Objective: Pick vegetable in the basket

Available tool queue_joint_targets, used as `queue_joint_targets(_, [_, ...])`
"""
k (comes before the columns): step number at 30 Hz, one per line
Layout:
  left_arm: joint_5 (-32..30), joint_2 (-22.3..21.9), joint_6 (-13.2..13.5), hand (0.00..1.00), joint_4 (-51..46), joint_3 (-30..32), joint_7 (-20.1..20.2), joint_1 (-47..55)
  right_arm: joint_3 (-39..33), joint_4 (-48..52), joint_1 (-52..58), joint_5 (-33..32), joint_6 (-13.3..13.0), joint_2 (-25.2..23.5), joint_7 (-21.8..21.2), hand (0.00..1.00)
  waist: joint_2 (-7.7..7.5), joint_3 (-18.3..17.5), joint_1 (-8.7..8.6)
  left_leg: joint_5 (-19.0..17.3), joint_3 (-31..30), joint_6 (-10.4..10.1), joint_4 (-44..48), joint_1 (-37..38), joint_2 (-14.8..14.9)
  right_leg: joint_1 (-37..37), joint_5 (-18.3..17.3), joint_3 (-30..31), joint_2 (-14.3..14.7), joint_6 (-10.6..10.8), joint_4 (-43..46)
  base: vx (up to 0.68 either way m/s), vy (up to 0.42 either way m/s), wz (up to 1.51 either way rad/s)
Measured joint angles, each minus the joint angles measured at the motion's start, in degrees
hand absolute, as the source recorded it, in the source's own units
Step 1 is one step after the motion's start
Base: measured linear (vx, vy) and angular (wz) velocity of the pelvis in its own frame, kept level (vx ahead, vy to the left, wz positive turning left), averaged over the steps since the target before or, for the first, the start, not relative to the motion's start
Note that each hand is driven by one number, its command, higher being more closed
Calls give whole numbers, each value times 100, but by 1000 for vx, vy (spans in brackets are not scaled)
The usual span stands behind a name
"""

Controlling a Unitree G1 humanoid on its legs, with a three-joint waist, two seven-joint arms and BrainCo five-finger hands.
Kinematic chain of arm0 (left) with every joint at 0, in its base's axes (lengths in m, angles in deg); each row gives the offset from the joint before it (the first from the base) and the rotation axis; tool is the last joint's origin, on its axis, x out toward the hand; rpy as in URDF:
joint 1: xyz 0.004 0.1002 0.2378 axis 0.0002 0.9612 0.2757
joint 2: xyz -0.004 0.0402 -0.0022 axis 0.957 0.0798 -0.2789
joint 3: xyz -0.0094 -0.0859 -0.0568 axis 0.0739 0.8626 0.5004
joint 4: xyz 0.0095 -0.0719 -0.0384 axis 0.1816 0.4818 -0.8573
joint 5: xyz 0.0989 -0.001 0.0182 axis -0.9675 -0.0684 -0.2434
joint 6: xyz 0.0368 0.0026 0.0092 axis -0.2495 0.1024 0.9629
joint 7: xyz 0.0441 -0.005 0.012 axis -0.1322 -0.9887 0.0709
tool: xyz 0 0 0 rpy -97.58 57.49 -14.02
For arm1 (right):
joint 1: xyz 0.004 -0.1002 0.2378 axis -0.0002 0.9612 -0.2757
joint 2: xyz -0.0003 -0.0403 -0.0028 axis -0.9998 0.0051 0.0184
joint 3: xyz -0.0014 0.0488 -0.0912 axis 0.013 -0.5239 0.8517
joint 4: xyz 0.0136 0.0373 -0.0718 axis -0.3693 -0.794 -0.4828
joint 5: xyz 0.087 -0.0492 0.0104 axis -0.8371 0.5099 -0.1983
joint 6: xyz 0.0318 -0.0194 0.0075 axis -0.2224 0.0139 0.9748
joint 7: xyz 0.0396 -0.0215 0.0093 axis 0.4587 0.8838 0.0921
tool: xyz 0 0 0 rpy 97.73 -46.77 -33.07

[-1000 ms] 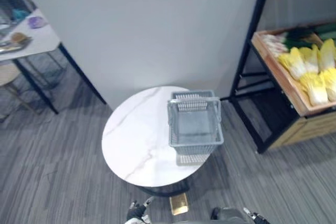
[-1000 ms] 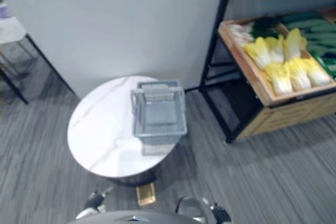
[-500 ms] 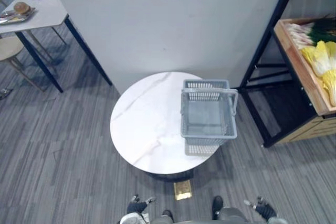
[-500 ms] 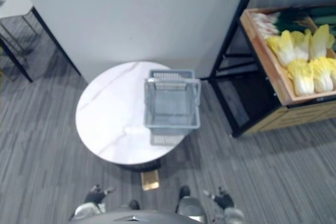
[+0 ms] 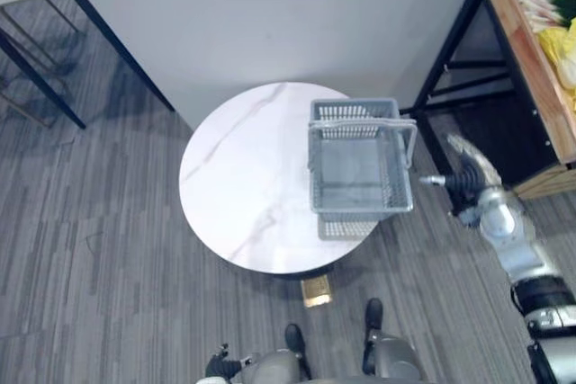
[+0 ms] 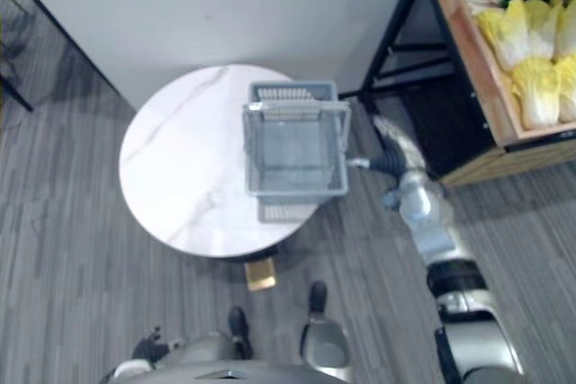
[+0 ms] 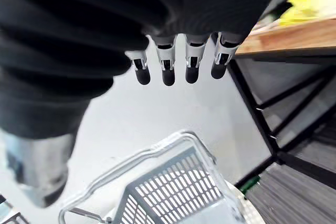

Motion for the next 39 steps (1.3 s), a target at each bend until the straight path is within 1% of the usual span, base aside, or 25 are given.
queue_joint_targets(1, [2, -2, 0, 0, 1, 9, 1, 0, 57, -3, -139, 0, 2, 58, 9, 0, -2, 18, 18, 3, -1, 4, 14, -52, 8, -42, 33, 8, 7, -25, -9, -20, -32, 9])
queue_joint_targets(3, [10, 0, 0, 0, -29, 120, -4, -1, 455, -65, -780, 4, 10, 271, 24, 0, -24, 175, 48, 3, -23, 5, 77, -142, 19, -57, 88, 21, 13, -24, -91, -15, -16, 1])
queue_joint_targets(4, [17, -2, 0, 0, -32, 144, -5, -1, 565, -83, -957, 3, 10, 319, 28, 0, -28, 185, 66, 3, -27, 5, 85, -181, 20, -98, 105, 22, 17, -27, -96, -43, -37, -2])
queue_joint_targets(5, [78, -4, 1, 0, -45, 152, -5, -1, 723, -115, -1269, 3, 10, 362, 26, 0, -30, 224, 110, 8, -30, 12, 106, -250, 36, -147, 167, 28, 36, -82, -119, -35, -35, 0])
queue_joint_targets(6, [175, -4, -2, 0, -51, 195, -7, -1, 853, -155, -1548, 3, 8, 361, 24, 0, -58, 294, 122, 8, -38, 12, 132, -278, 43, -142, 196, 33, 44, -71, -167, -39, -39, 0])
queue_joint_targets(9, [225, -4, -4, 0, -60, 213, -19, -1, 976, -293, -1899, -1, 13, 362, 2, 0, -79, 365, 246, 8, -95, 15, 182, -362, 59, -161, 228, 44, 51, -73, -192, -31, -32, 7])
queue_joint_targets(12, [226, -8, -2, 0, -112, 254, -39, -3, 1270, -385, -2291, 1, 31, 356, -25, 0, -86, 405, 263, 46, -152, 64, 185, -483, 62, -219, 404, 129, 65, -102, -287, -31, -6, 8])
queue_joint_targets(16, [226, -14, -2, 0, -202, 255, -81, -8, 1438, -791, -2858, 0, 49, 297, -30, 0, -90, 538, 267, 55, -155, 81, 217, -501, 40, -224, 430, 281, 17, -70, -288, -25, 10, 1])
queue_joint_targets(18, [226, -14, -2, 0, -218, 255, -110, -39, 1483, -917, -3003, 0, 58, 270, -29, 0, -75, 565, 269, 54, -181, 82, 266, -567, 40, -252, 440, 310, 6, -56, -288, -42, 3, 5])
queue_joint_targets(20, [226, -15, 5, 0, -225, 255, -174, -83, 1489, -1108, -3111, -1, 112, 159, -29, 0, -74, 570, 319, 61, -183, 89, 290, -650, 39, -329, 443, 355, 8, -53, -288, -21, 0, 2])
queue_joint_targets(25, [226, -16, 15, 0, -263, 254, -248, -234, 1496, -1667, -3437, 1, 187, -24, -30, 0, -50, 742, 327, 77, -226, 95, 380, -808, 41, -427, 453, 365, 19, -65, -288, -22, -9, 3])
queue_joint_targets(26, [226, -26, 18, 0, -267, 252, -251, -263, 1494, -1708, -3507, 1, 236, -35, -30, 0, -11, 816, 330, 87, -238, 97, 387, -822, 66, -433, 561, 370, 55, -115, -316, 0, 0, 0])
queue_joint_targets(27, [226, -28, 17, 0, -267, 250, -253, -266, 1494, -1736, -3549, 1, 245, -56, -30, 0, 16, 842, 314, 94, -255, 97, 396, -855, 87, -434, 643, 386, 79, -142, -375, 0, 0, 0])
queue_joint_targets(32, [226, -25, 23, 0, -272, 246, -295, -281, 1492, -2087, -3728, 3, 269, -166, -27, 0, 35, 915, 324, 95, -298, 97, 475, -980, 90, -490, 655, 387, 74, -136, -395, -9, -2, 3])
queue_joint_targets(39, [227, -25, 80, 0, -280, 167, -392, -298, 1487, -2362, -3908, 9, 284, -177, -22, 0, 103, 1031, 402, 164, -337, 89, 482, -1153, 89, -639, 657, 388, 75, -134, -396, -1, -3, 1])
